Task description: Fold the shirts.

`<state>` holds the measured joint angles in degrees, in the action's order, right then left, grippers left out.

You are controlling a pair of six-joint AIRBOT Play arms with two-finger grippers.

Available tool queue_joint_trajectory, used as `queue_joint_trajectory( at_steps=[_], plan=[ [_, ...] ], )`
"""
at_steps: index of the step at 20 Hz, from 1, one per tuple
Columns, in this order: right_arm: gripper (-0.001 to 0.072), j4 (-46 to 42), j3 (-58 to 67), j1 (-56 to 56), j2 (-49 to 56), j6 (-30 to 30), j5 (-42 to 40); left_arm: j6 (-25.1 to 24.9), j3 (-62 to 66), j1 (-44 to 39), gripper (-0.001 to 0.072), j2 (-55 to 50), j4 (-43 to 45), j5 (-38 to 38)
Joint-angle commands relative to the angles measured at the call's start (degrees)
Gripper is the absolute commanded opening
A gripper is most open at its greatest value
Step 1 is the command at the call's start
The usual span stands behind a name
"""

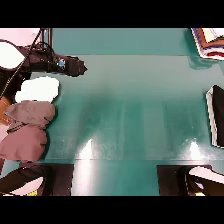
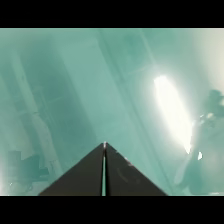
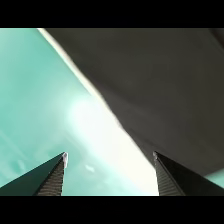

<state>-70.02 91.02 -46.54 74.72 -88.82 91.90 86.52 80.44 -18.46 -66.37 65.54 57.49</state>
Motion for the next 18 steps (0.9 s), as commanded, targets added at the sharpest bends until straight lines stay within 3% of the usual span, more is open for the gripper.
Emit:
queue_joint_trajectory(
  at_steps=[1,5,6,7,10,12,18],
  plan=[
    [0.0626,10.6,3.6,4.5,-2.2,0.4,-2.9,0.0,0.0,0.0,0.0027,0.0,0.0,-0.1],
    [0.0626,14.1,6.5,19.2,-4.4,0.4,-6.3,0.0,0.0,0.0,0.0027,0.0,0.0,0.2],
    [0.0593,14.1,6.4,24.0,-4.8,0.4,-7.7,0.0,0.0,0.0,0.0027,0.0,0.0,-0.1],
    [0.0476,13.9,6.4,28.6,-4.8,0.4,-8.8,0.0,0.0,0.0,0.0027,0.0,0.0,0.0],
    [0.0253,13.0,6.4,40.9,-4.3,2.2,-11.1,0.1,0.0,0.0,0.0027,0.0,0.0,0.0],
    [0.0016,12.8,6.4,47.4,-3.7,4.8,-11.3,0.2,0.0,0.0,0.0027,0.0,-0.1,0.0],
    [0.0018,12.9,6.4,56.0,-1.3,5.4,-9.9,0.2,0.0,0.0,0.0028,0.0,-0.1,0.0]
  ],
)
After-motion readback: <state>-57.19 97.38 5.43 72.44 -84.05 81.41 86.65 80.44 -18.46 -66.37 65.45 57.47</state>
